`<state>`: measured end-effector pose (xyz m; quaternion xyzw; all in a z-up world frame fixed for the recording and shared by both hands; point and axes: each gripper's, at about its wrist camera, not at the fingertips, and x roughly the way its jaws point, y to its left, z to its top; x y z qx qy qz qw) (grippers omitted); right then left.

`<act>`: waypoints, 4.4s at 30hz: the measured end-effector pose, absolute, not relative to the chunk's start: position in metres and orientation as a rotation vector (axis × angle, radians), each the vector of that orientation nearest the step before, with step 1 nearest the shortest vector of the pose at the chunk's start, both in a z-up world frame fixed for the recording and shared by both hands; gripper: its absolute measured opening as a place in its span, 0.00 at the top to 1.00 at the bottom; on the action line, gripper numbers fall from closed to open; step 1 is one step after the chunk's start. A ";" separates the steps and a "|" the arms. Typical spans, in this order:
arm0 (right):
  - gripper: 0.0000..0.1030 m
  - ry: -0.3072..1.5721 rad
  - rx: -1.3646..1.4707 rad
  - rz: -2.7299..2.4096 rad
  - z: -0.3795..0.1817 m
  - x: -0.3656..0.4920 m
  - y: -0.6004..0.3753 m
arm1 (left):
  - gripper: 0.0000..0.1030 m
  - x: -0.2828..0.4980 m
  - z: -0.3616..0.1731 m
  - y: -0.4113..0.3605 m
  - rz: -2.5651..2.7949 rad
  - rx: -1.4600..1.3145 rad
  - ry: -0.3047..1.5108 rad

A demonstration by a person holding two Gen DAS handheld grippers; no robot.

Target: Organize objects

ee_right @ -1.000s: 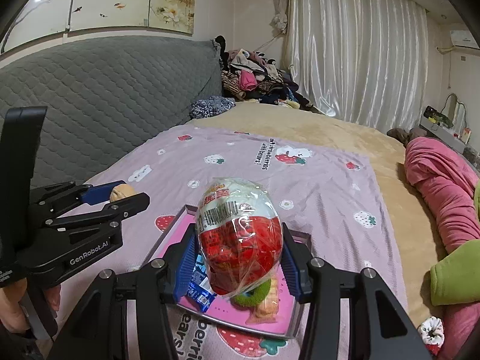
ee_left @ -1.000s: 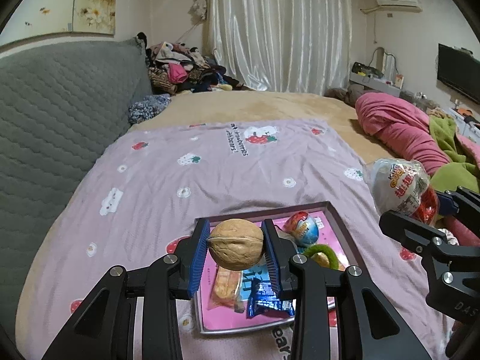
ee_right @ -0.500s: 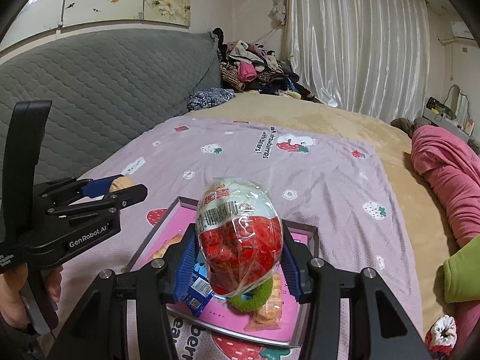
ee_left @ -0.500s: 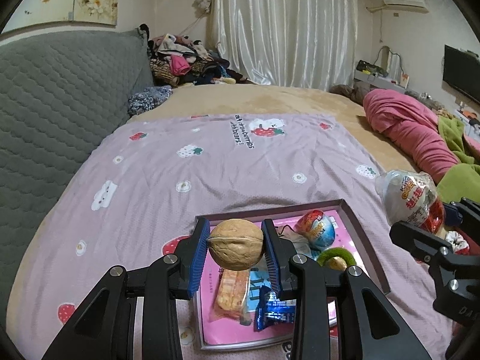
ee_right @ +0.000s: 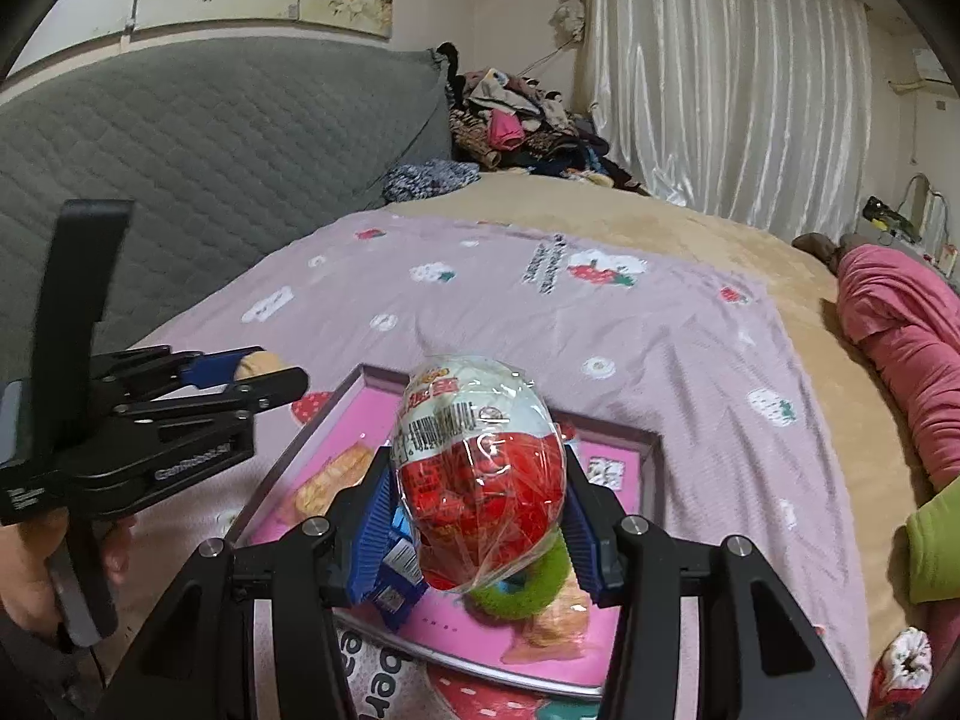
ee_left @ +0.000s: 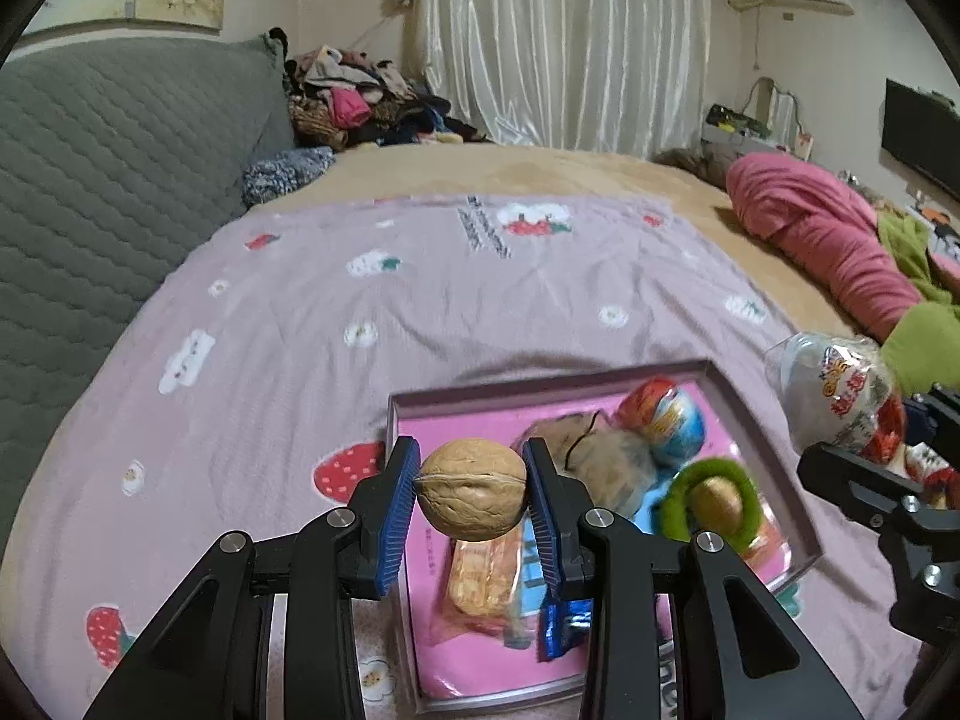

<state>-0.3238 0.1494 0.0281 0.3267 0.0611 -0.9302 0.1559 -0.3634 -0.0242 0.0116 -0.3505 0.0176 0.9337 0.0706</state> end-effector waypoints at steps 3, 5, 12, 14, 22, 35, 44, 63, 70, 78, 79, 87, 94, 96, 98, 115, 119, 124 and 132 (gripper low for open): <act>0.51 0.143 0.959 -2.655 0.013 -0.330 0.149 | 0.65 -0.368 -0.010 -0.024 2.807 -1.079 0.056; 0.50 0.116 0.979 -2.643 0.004 -0.334 0.148 | 0.65 -0.373 -0.026 -0.021 2.789 -1.102 0.048; 0.51 0.085 1.009 -2.648 -0.028 -0.342 0.150 | 0.65 -0.382 -0.054 -0.014 2.766 -1.079 0.032; 0.51 0.093 0.991 -2.657 -0.036 -0.345 0.150 | 0.65 -0.386 -0.059 -0.011 2.751 -1.074 0.034; 0.50 0.208 1.096 -2.630 -0.068 -0.363 0.137 | 0.65 -0.397 -0.078 0.007 2.721 -1.111 0.119; 0.41 0.227 1.171 -2.623 -0.089 -0.374 0.138 | 0.63 -0.400 -0.085 0.010 2.716 -1.113 0.132; 0.31 0.230 1.170 -2.620 -0.087 -0.372 0.139 | 0.47 -0.399 -0.085 0.002 2.690 -1.117 0.074; 0.28 0.231 1.146 -2.635 -0.071 -0.364 0.144 | 0.27 -0.391 -0.071 -0.001 2.718 -1.070 0.090; 0.28 0.225 1.120 -2.651 -0.065 -0.360 0.144 | 0.25 -0.386 -0.060 -0.004 2.759 -1.033 0.111; 0.19 0.193 1.078 -2.675 -0.052 -0.354 0.146 | 0.20 -0.379 -0.045 -0.008 2.824 -1.007 0.128; 0.18 0.191 1.074 -2.679 -0.051 -0.353 0.146 | 0.20 -0.378 -0.043 -0.009 2.828 -1.006 0.116; 0.09 0.162 1.041 -2.751 -0.039 -0.345 0.155 | 0.17 -0.372 -0.031 -0.018 2.845 -1.005 0.078; 0.01 0.086 0.957 -2.795 -0.021 -0.331 0.162 | 0.16 -0.360 -0.022 -0.026 2.864 -1.000 0.035; 0.01 0.070 0.950 -2.788 -0.015 -0.328 0.162 | 0.16 -0.355 -0.019 -0.028 2.872 -0.997 0.023; 0.01 0.067 0.927 -2.793 -0.008 -0.322 0.160 | 0.16 -0.347 -0.014 -0.031 2.882 -0.987 0.002; 0.01 0.102 0.863 -2.836 0.065 -0.258 0.154 | 0.14 -0.256 0.061 -0.040 2.949 -0.950 0.019; 0.01 0.106 0.830 -2.845 0.086 -0.239 0.154 | 0.14 -0.229 0.082 -0.039 2.968 -0.917 0.033; 0.01 0.111 0.781 -2.860 0.114 -0.212 0.155 | 0.14 -0.199 0.109 -0.039 3.000 -0.860 0.035; 0.01 0.129 0.716 -2.882 0.148 -0.169 0.155 | 0.14 -0.155 0.144 -0.046 3.026 -0.812 0.010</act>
